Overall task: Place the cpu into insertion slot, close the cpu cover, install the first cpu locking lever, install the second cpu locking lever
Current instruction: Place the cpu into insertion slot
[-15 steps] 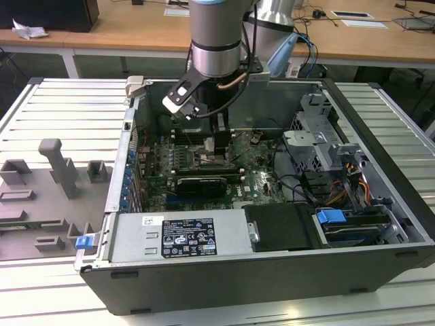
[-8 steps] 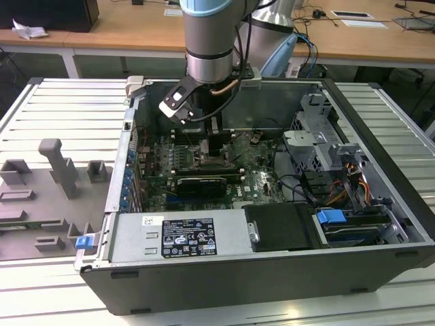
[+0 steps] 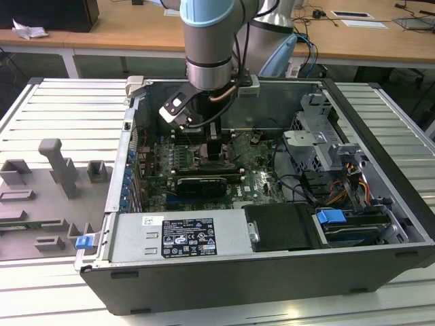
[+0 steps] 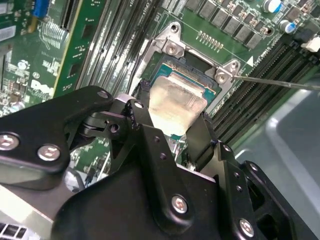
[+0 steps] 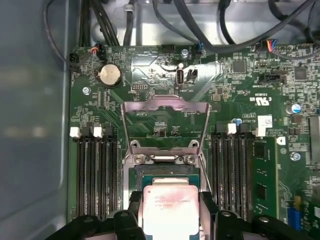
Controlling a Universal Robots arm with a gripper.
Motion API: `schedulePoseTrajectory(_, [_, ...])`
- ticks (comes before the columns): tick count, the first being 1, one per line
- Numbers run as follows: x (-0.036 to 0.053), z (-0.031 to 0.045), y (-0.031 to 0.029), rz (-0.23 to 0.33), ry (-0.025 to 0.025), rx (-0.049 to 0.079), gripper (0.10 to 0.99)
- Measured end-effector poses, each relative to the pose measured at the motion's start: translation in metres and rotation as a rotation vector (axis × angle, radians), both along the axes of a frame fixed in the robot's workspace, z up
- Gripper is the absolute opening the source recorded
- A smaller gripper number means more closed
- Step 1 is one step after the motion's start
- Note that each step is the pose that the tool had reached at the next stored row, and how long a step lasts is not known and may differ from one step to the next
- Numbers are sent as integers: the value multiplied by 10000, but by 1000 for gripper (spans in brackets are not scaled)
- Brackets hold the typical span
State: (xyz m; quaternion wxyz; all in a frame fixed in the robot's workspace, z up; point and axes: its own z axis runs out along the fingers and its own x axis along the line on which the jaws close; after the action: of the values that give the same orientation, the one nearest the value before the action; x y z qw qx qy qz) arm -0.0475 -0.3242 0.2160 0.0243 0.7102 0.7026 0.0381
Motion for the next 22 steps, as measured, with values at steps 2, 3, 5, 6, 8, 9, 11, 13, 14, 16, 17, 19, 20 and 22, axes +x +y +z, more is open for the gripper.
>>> schedulePoseTrajectory(2, [0,-41,4,26,1,-2,533])
schedulePoseTrajectory(3, [-1,-55,7,31,1,-15,533])
schedulePoseTrajectory(5, [1,-77,11,37,6,-31,533])
schedulePoseTrajectory(6, [1,-83,11,35,7,-34,533])
schedulePoseTrajectory(8, [8,-95,17,33,8,-34,533])
schedulePoseTrajectory(9, [9,-101,24,34,10,-38,533])
schedulePoseTrajectory(11, [9,-115,33,33,13,-45,533])
schedulePoseTrajectory(13, [9,-132,46,34,17,-58,533])
schedulePoseTrajectory(14, [9,-138,50,33,20,-64,533])
schedulePoseTrajectory(16, [10,-152,56,34,26,-75,533])
schedulePoseTrajectory(17, [10,-157,58,35,28,-79,533])
schedulePoseTrajectory(19, [9,-166,59,34,32,-86,533])
schedulePoseTrajectory(20, [9,-166,59,34,33,-87,533])
schedulePoseTrajectory(22, [9,-167,60,33,32,-85,533])
